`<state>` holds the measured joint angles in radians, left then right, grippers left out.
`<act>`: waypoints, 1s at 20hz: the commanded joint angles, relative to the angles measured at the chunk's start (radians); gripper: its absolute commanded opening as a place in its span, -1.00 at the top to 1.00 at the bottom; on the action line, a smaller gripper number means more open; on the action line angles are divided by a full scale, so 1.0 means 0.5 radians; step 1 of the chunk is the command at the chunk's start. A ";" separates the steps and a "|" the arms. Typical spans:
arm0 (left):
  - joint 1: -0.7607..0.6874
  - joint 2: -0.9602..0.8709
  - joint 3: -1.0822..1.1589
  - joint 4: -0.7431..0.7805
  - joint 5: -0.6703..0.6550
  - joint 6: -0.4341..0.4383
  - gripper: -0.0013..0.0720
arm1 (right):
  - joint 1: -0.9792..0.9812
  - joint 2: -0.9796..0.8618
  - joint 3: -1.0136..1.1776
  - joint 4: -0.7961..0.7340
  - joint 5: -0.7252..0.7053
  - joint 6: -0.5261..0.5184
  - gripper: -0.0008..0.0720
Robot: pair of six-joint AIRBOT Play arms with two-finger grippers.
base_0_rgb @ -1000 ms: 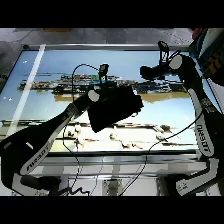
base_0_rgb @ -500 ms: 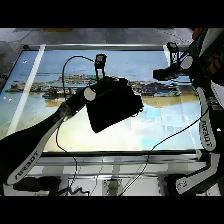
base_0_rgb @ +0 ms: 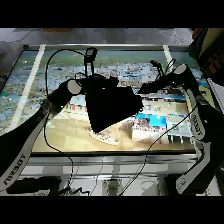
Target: Fold the clothes and pants, and hang the long-sleeved shirts on hangers.
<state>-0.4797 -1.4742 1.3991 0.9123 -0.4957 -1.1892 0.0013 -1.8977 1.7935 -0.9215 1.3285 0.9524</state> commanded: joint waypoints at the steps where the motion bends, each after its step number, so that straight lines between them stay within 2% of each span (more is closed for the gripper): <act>1: 0.012 0.007 -0.001 0.008 -0.050 -0.002 -0.97 | 0.191 -0.019 0.002 -0.205 -0.188 -0.054 -0.99; 4: 0.012 0.007 -0.001 0.008 -0.051 -0.002 -0.97 | 0.333 -0.019 0.002 -0.253 -0.308 -0.059 -0.98; 9: 0.012 0.005 -0.002 0.008 -0.052 -0.002 -0.97 | 0.447 -0.020 0.002 -0.545 -0.354 -0.019 -0.93; 14: 0.012 0.005 -0.002 0.008 -0.051 -0.002 -0.97 | 0.445 -0.021 0.001 -0.829 -0.380 0.196 -0.93; 17: 0.012 0.005 -0.002 0.008 -0.051 -0.002 -0.97 | 0.446 -0.032 0.002 -0.842 -0.491 0.332 -0.92; 20: 0.012 0.005 -0.002 0.008 -0.051 -0.002 -0.97 | 0.446 -0.100 0.002 -0.884 -0.460 0.478 -0.92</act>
<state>-0.4740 -1.4712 1.3987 0.9157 -0.5217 -1.1900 0.2230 -1.9259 1.7935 -1.3289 1.1049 1.1133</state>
